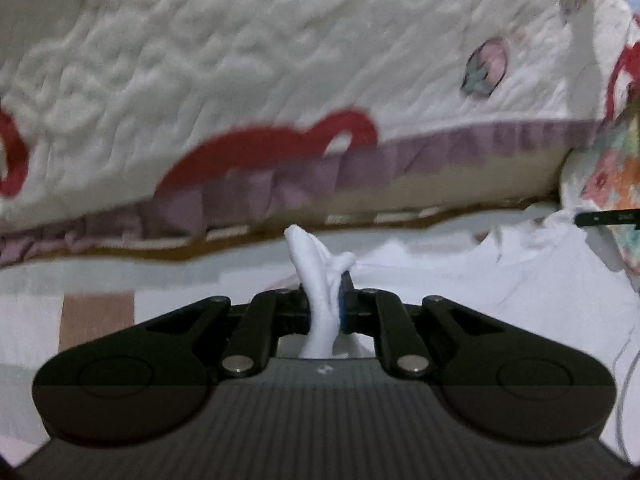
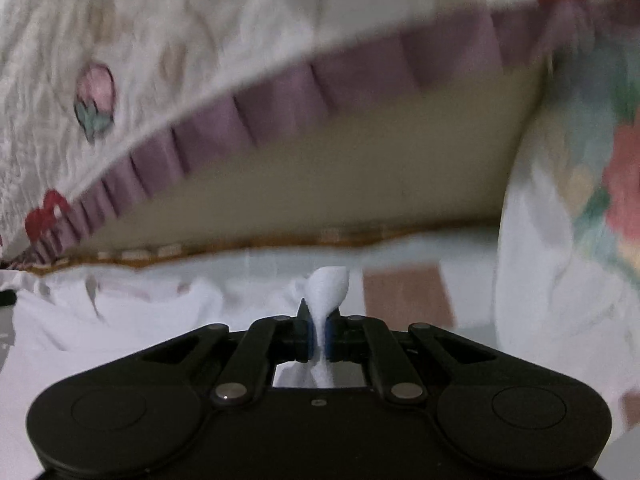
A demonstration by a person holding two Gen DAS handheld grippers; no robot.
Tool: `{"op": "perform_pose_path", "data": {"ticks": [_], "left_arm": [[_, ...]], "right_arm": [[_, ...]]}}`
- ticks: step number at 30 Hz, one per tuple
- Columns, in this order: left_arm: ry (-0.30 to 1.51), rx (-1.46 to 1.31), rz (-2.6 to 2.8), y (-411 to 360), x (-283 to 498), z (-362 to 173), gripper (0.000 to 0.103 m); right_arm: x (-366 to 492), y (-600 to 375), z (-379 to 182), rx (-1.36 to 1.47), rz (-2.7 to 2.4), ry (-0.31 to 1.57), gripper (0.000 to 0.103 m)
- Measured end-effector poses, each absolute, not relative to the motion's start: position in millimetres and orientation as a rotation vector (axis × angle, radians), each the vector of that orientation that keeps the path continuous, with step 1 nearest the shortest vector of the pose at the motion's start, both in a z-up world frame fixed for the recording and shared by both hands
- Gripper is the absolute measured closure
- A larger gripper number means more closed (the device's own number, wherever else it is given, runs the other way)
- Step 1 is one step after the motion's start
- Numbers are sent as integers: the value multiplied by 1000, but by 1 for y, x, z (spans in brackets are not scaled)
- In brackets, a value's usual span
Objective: Fold clothes
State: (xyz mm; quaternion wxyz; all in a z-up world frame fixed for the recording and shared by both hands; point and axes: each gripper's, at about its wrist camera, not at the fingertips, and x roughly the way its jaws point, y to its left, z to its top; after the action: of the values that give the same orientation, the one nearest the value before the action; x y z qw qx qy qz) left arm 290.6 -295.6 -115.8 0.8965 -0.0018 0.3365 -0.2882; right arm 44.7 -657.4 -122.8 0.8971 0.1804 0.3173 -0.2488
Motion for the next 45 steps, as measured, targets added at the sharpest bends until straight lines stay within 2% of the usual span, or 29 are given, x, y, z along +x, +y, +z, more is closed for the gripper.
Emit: {"op": "perform_pose_path", "data": {"ticks": [5,7,8,9,10,12,14,18,20,21,22,23,26,28,29,31,32,34,35,36,37,39,41,45], "left_arm": [[612,-73,-514,-287,307,-98,93],[674,-67,-462,-289,319,-114,90],[711,-56,-429,-290,325,-124,81],[767,-23,-374,-292,331,-139,79],[797,-3,-335,-291,332,-148,76],[813,-19,-319,-282,323,-158,73],[804,-77,-367,-271,306,-155,60],[768,-71,-504,-261,262,-140,59],[799,-64,-593,-263,240,-140,52],[814,-61,-638,-263,229,-140,51],[834,-57,-673,-264,219,-141,48],[868,-52,-677,-263,213,-146,45],[928,-44,-675,-261,200,-156,40],[926,-45,-661,-261,198,-159,36],[923,-51,-658,-262,199,-160,33],[916,-62,-651,-266,202,-163,29],[912,-59,-645,-268,201,-163,27],[902,-35,-628,-270,200,-166,27],[897,-18,-619,-272,199,-166,35],[890,18,-609,-273,198,-165,46],[880,57,-600,-275,197,-164,68],[883,37,-595,-266,199,-164,72],[909,-44,-592,-252,205,-165,77],[898,31,-587,-250,199,-164,77]], "right_arm": [[52,-667,-96,336,-531,569,98],[54,-671,-92,334,-547,546,96],[53,-669,-98,338,-562,565,89],[53,-667,-105,342,-577,583,64],[52,-665,-111,347,-593,602,54],[50,-661,-124,355,-624,639,55],[45,-656,-136,373,-641,671,54],[7,-624,-145,456,-527,680,55],[-12,-598,-147,404,-453,688,55],[-21,-587,-150,377,-428,709,60],[-31,-575,-153,350,-402,730,87],[-39,-564,-156,325,-389,754,99],[-54,-550,-163,294,-446,787,95],[-61,-554,-164,308,-499,777,86],[-64,-557,-165,323,-515,770,86],[-63,-563,-170,367,-523,756,56],[-61,-564,-173,378,-536,748,53],[-56,-569,-179,404,-554,727,51],[-54,-570,-183,405,-565,709,52],[-53,-570,-184,388,-582,697,63],[-49,-570,-184,348,-611,706,84],[-43,-566,-180,253,-653,727,94],[-42,-562,-177,181,-690,726,95],[-44,-564,-187,157,-690,741,92]]}}
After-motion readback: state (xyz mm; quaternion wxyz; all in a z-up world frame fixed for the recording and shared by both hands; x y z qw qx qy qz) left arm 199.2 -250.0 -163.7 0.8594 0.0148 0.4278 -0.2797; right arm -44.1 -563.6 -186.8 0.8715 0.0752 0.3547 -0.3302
